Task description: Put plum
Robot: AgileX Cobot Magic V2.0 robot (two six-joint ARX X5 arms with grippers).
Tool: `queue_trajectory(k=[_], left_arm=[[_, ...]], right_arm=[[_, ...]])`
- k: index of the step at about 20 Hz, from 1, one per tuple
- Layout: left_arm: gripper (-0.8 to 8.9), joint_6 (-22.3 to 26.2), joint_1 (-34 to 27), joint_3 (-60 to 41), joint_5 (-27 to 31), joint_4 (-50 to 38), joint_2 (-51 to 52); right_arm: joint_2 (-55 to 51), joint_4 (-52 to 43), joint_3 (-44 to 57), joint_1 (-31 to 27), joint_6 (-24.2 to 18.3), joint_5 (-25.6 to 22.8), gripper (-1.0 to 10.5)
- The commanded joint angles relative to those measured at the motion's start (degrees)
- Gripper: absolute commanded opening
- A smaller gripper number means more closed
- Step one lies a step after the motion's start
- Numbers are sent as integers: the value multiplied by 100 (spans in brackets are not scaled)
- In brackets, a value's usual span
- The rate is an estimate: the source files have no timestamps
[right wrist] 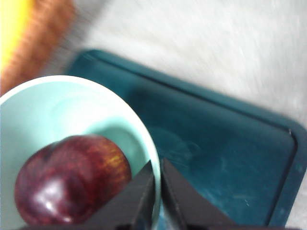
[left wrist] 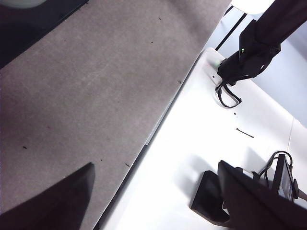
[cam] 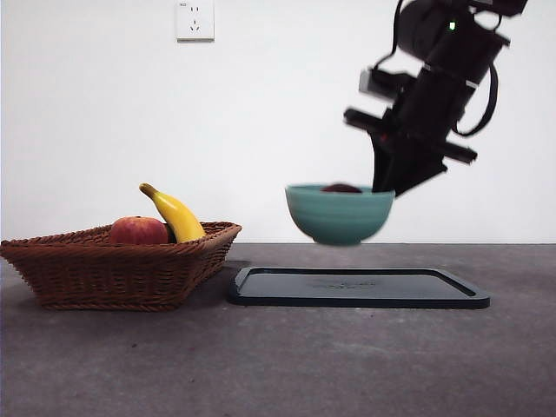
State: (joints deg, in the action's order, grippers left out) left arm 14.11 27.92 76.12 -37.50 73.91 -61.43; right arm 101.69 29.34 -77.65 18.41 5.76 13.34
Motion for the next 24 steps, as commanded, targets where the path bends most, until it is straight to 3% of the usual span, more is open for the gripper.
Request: queue_trajectory(k=[1,13,16,18,24], left_arm=[[401,85,26,129,-33,-42,-37],[401,83,26,129,-33,-44,-37],[401,83,26,129,-33,-44,-37],[401,85,26,129,-33,-42,-37],[401,85,26,129,-33,-118,-37]], right_arm=[[313,-144,-144,-13,-68,11,9],[772,-221,-144,-17,-63,11,11],[772,-203,-144,-17,-39,11,152],[767,-205,-146,-17,-17,11,172],[-442,11,-157,-142,-52,26,172]])
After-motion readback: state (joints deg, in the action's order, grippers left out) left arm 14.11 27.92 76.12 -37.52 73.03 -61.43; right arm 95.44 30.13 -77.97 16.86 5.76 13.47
